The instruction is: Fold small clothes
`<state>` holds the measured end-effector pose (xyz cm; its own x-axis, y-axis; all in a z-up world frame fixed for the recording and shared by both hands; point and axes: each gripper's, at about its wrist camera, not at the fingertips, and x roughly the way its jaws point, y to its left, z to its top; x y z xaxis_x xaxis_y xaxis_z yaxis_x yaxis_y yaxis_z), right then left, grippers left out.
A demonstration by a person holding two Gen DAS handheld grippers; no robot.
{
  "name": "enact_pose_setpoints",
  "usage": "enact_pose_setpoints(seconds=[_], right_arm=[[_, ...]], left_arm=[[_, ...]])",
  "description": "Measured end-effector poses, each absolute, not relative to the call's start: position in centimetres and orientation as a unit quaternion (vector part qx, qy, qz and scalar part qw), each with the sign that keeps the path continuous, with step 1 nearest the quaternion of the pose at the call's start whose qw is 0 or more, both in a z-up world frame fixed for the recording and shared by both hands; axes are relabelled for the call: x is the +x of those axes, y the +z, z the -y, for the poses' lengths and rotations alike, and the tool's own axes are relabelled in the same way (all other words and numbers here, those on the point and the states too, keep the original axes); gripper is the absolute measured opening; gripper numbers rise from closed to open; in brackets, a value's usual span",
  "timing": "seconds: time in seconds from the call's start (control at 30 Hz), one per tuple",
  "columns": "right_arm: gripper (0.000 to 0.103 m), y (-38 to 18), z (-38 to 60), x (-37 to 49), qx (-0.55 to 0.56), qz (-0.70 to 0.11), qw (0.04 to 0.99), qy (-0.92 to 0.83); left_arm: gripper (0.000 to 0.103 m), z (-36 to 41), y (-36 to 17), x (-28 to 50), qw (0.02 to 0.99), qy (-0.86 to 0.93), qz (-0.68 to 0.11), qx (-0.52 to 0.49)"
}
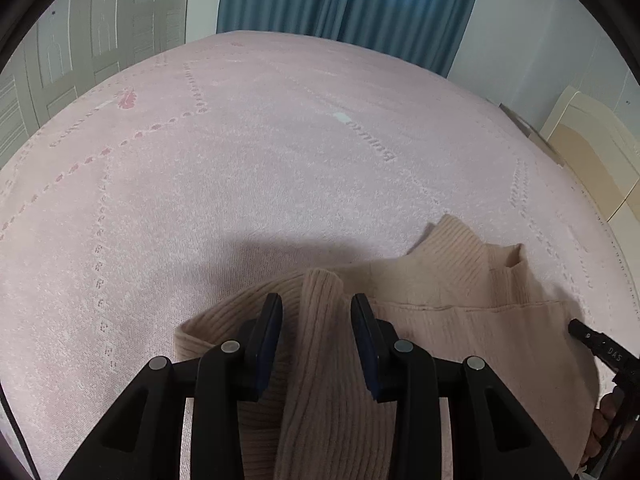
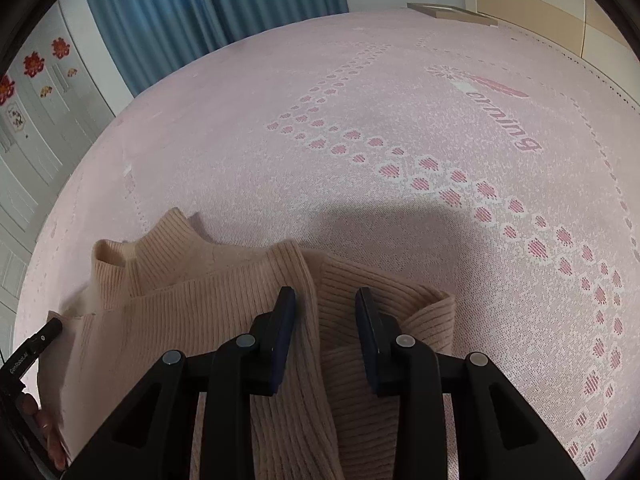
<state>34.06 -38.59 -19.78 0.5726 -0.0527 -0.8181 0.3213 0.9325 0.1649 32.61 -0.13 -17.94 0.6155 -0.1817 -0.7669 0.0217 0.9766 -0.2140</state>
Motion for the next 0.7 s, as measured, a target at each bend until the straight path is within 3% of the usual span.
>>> enact_pose_setpoints(seconds=[0.27, 0.53, 0.7], right_arm=[[0.031, -19.4, 39.0, 33.9, 0.146, -0.441, 0.876, -0.127], [0.031, -18.5, 38.2, 33.9, 0.116, -0.430, 0.889, -0.108], [0.031, -19.4, 37.8, 34.4, 0.097, -0.455, 0.877, -0.121]], left_arm=[[0.034, 0.9, -15.4, 30.9, 0.915, -0.118, -0.373, -0.102], [0.034, 4.0, -17.3, 31.7, 0.895, -0.119, -0.429, -0.026], [0.034, 3.4, -18.4, 32.6, 0.884, -0.109, -0.453, -0.040]])
